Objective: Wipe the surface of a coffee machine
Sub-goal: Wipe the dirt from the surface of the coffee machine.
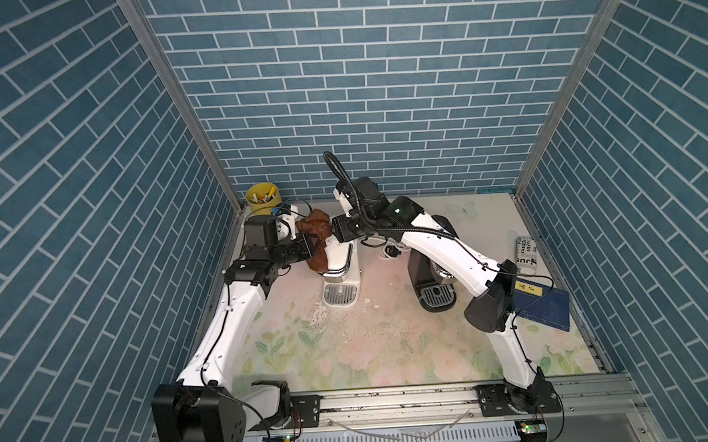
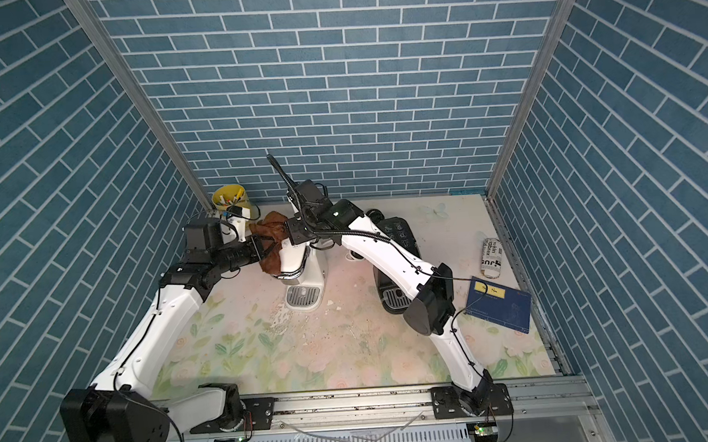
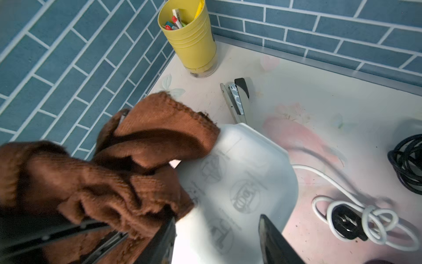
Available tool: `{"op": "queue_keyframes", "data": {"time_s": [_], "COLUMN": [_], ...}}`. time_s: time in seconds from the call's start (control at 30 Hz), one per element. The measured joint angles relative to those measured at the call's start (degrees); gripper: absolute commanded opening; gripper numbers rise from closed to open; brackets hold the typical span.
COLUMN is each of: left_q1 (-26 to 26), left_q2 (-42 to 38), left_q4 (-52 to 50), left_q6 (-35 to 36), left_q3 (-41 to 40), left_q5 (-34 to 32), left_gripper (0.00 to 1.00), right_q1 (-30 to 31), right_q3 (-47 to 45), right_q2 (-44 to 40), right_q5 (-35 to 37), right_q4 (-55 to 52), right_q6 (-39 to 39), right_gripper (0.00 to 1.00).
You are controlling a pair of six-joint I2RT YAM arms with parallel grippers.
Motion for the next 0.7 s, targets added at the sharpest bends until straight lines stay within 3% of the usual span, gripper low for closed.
{"op": "queue_keyframes", "data": {"time_s": [0.23,0.5,0.7], "left_q1": [-0.20,-1.29,-7.48], "left_q2": [-3.65,-8.61,-9.38], "left_q4": [-1.70,-13.18,-18.58], "left_q6": [-0.94,1.60,4.02], "left_q3": [-1.84,0.33,4.48], "left_q5": [-0.44,-4.92,-9.81], "left_gripper": [0.00,0.00,0.00], "right_q1": [-0.46,-0.42,-0.44], "right_q3": [-0.15,-4.96,-12.41], "right_q2": [-0.02,-2.97,-10.97], "right_q5": [-0.09,0.35,2.54], "right_q4": [0.04,0.20,2.10], "right_q6": [0.02,0.00,-0.04], "right_gripper": [0.58,0.58,0.58]}}
